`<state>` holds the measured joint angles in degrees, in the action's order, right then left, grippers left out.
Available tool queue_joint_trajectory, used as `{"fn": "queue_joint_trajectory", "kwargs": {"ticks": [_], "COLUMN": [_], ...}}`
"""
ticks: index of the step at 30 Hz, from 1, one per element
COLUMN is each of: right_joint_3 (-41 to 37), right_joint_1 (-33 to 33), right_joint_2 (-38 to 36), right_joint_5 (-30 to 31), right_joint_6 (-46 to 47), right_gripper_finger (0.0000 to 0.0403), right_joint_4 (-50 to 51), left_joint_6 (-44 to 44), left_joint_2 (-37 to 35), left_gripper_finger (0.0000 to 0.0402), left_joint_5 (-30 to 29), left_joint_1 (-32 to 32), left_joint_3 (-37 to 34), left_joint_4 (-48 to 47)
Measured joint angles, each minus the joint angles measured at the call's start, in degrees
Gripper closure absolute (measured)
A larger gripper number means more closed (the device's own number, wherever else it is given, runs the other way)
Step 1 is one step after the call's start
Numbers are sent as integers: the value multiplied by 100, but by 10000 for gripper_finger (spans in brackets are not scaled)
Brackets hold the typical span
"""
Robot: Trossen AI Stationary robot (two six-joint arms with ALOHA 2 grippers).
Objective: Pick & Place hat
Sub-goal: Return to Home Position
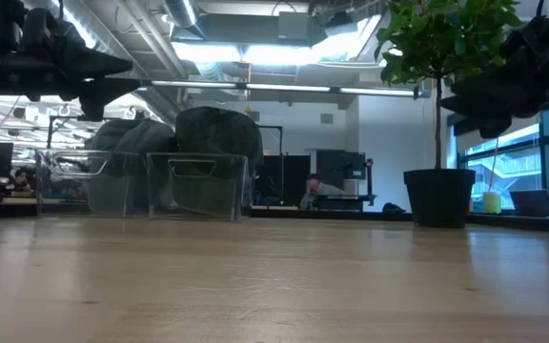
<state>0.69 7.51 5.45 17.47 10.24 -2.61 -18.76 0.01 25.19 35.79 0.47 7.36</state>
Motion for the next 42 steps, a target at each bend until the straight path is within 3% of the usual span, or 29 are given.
{"fn": "queue_joint_trajectory", "kwargs": {"ticks": [20,42], "right_joint_3": [-28,-31], "right_joint_1": [0,0], "right_joint_2": [2,2], "right_joint_5": [37,37], "right_joint_6": [-769,-769], "right_gripper_finger": [226,226], "right_joint_4": [-87,-88], "left_joint_6": [452,452], "left_joint_2": [9,11], "left_gripper_finger": [212,213], "left_joint_5": [-4,-3], "left_joint_1": [-53,-53], "left_joint_3": [0,-2], "left_joint_4": [-298,-293]}}
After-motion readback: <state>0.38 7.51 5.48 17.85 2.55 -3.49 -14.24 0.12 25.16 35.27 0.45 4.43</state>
